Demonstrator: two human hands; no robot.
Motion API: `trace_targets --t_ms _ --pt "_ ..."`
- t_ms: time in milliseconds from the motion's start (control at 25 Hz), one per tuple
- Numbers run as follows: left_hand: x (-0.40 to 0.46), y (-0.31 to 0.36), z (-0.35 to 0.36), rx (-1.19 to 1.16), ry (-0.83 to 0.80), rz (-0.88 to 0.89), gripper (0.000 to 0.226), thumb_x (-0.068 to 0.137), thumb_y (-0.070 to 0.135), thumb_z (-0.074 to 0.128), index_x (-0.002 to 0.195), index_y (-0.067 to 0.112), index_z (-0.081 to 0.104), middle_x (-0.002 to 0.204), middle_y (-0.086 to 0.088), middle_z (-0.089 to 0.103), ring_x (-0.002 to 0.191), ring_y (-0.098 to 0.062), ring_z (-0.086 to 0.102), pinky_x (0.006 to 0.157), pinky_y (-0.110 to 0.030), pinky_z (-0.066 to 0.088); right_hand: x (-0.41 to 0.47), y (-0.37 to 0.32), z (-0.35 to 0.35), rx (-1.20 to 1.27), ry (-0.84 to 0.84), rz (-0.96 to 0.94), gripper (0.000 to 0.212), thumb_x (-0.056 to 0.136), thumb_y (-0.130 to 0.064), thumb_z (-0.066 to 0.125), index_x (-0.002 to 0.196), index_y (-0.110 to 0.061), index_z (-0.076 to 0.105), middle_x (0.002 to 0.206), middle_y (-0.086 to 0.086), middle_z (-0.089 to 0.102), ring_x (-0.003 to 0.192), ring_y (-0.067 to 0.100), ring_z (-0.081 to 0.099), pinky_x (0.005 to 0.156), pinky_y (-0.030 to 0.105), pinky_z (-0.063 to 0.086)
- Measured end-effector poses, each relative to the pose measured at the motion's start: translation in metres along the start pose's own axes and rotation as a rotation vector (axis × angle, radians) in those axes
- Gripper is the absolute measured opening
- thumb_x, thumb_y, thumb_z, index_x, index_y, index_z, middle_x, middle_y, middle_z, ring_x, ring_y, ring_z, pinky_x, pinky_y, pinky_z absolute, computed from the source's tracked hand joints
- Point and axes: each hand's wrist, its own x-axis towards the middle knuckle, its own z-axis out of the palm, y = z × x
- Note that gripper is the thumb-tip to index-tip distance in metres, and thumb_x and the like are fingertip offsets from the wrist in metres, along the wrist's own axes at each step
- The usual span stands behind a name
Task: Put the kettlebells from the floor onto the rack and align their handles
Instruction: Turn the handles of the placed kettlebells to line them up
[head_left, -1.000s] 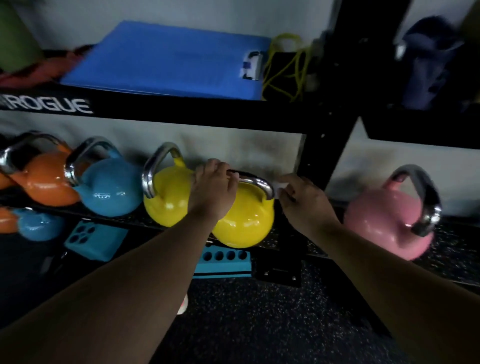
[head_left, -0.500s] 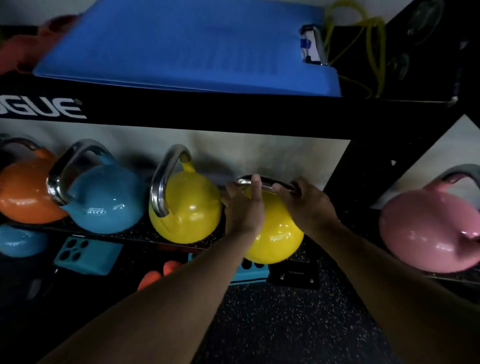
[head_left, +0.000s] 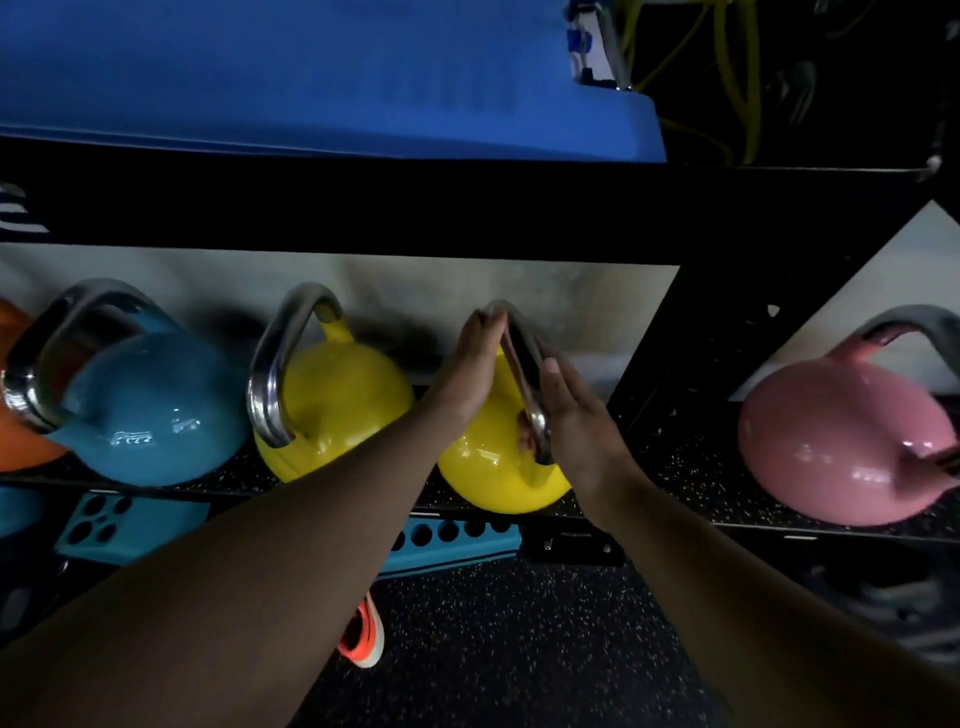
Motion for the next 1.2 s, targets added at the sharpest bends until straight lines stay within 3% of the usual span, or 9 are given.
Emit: trace_targets --t_ms 120,360,600,680,800,960,1120,1200 --pt "0.014 -0.001 0.004 -0.047 -0.019 -0.042 0.05 0.102 0.05 0.029 0.135 0.019 0.051 0.132 -0.007 0.053 0.117 -0.015 0.047 0.093 -0.029 0.033 0.004 0.002 0.014 0.063 0.06 0.012 0.043 0.104 -0.038 0.03 0.146 -0.033 0.039 0.099 0.008 0.061 0.069 0.016 0.056 0.049 0.016 0.046" --pt "0.03 -0.004 0.003 -0.125 0.01 -0.057 0.047 0.1 0.052 0.033 0.127 0.022 0.058 0.122 -0.006 0.058 0.111 -0.019 0.054 0.091 -0.031 0.04 0.007 0.009 0.04 0.164 0.141 0.016 0.044 0.104 -0.041 0.031 0.147 -0.04 0.034 0.133 0.017 0.057 0.095 0.019 0.053 0.065 0.025 0.042" --pt "0.035 -0.002 -0.002 -0.091 -0.064 -0.066 0.056 0.1 0.054 0.031 0.129 0.014 0.057 0.127 -0.029 0.055 0.116 -0.04 0.054 0.094 -0.049 0.045 0.01 0.011 0.05 0.179 0.151 0.014 0.045 0.103 -0.044 0.028 0.148 -0.046 0.028 0.14 0.011 0.054 0.099 0.02 0.059 0.07 0.027 0.044" --pt "0.033 -0.003 -0.002 -0.12 -0.048 -0.051 0.052 0.101 0.052 0.032 0.133 0.018 0.053 0.127 -0.022 0.056 0.119 -0.034 0.053 0.095 -0.044 0.043 0.008 0.009 0.051 0.205 0.15 0.005 0.045 0.104 -0.041 0.029 0.148 -0.045 0.027 0.146 0.0 0.049 0.118 0.02 0.056 0.081 0.03 0.048" --pt "0.029 -0.005 -0.003 -0.113 -0.047 -0.029 0.05 0.101 0.051 0.03 0.14 0.023 0.046 0.135 -0.013 0.052 0.121 -0.025 0.051 0.102 -0.04 0.041 0.008 0.011 0.048 0.195 0.116 -0.027 0.046 0.103 -0.041 0.029 0.149 -0.043 0.026 0.149 -0.004 0.045 0.126 0.016 0.052 0.093 0.035 0.049" --pt "0.026 -0.006 -0.002 -0.102 -0.048 -0.032 0.049 0.101 0.05 0.03 0.141 0.023 0.043 0.14 -0.015 0.048 0.124 -0.027 0.049 0.107 -0.046 0.038 0.008 0.013 0.042 0.135 0.087 -0.034 0.047 0.103 -0.043 0.029 0.15 -0.042 0.025 0.149 -0.004 0.045 0.12 0.004 0.052 0.088 0.023 0.046" --pt "0.026 -0.007 -0.004 -0.074 -0.058 -0.031 0.052 0.101 0.051 0.029 0.142 0.022 0.042 0.141 -0.016 0.047 0.126 -0.029 0.047 0.107 -0.047 0.037 0.009 0.018 0.041 0.095 0.076 -0.048 0.048 0.102 -0.045 0.029 0.15 -0.043 0.024 0.152 -0.008 0.041 0.134 0.007 0.039 0.088 0.016 0.038" --pt "0.028 -0.006 -0.006 -0.023 -0.068 -0.019 0.054 0.101 0.053 0.028 0.142 0.021 0.043 0.141 -0.015 0.049 0.127 -0.028 0.047 0.107 -0.042 0.036 0.009 0.021 0.04 0.062 0.068 -0.059 0.049 0.101 -0.047 0.029 0.15 -0.044 0.023 0.15 -0.006 0.043 0.133 0.01 0.042 0.086 0.017 0.04"
